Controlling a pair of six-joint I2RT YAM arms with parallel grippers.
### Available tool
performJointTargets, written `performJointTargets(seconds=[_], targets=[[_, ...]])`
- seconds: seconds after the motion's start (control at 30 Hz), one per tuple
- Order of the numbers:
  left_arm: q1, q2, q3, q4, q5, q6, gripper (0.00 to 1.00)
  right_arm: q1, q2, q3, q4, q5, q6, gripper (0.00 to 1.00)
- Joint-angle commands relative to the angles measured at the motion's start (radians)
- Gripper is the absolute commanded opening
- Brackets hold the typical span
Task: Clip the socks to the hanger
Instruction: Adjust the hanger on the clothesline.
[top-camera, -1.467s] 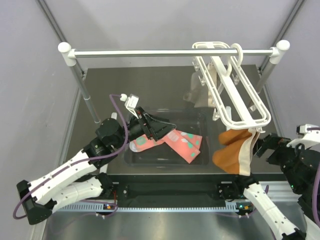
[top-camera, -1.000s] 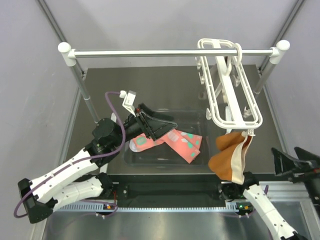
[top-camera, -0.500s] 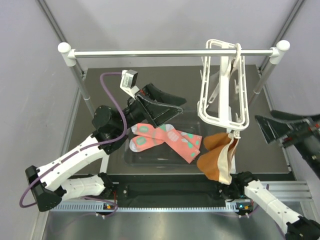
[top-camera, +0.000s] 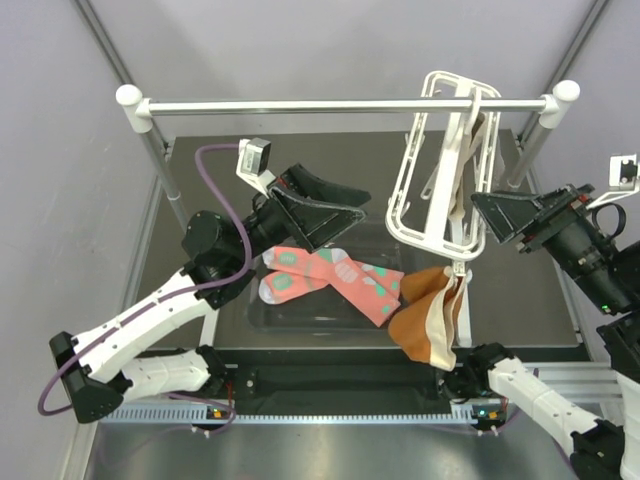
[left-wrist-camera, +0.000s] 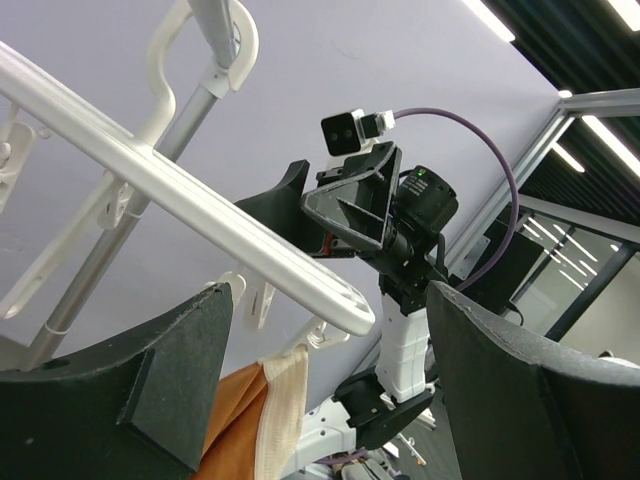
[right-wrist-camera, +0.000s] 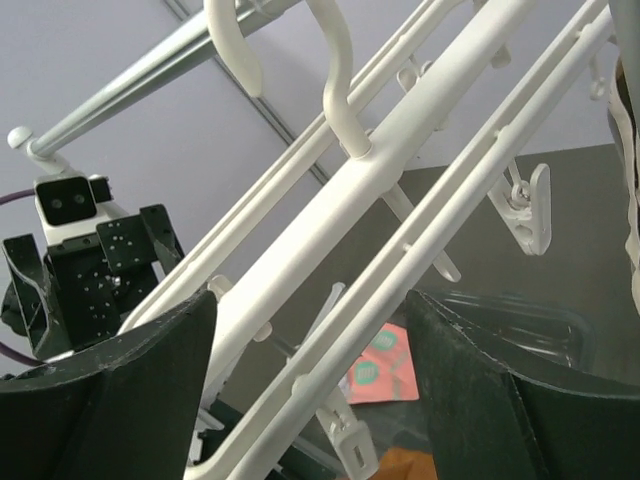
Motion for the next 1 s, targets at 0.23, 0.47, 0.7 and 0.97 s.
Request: performJointTargets(seconds=[0.23, 0.47, 0.7, 0.97], targets=[[-0.006, -0.125, 0.008, -0.141, -0.113, 0.164, 0.81, 0.008, 0.025, -0.092, 0.178, -0.058, 0.093, 0.62], [-0.006, -0.226, -0.009, -0.276, -0.234, 0.289, 0.81, 0.009, 0.002, -0.146, 0.205, -0.034, 0.105, 0.61], [-0.006, -0.245, -0.022, -0.316, -0.233, 0.299, 0.8, 0.008, 0.02, -0.2, 0.319, -0.099, 0.165, 0.47], [-0.006, -0.3, -0.05, -0.361, -0.279, 0.313, 0.8, 0.008, 0.026, -0.292, 0.512, -0.175, 0.282, 0.23]])
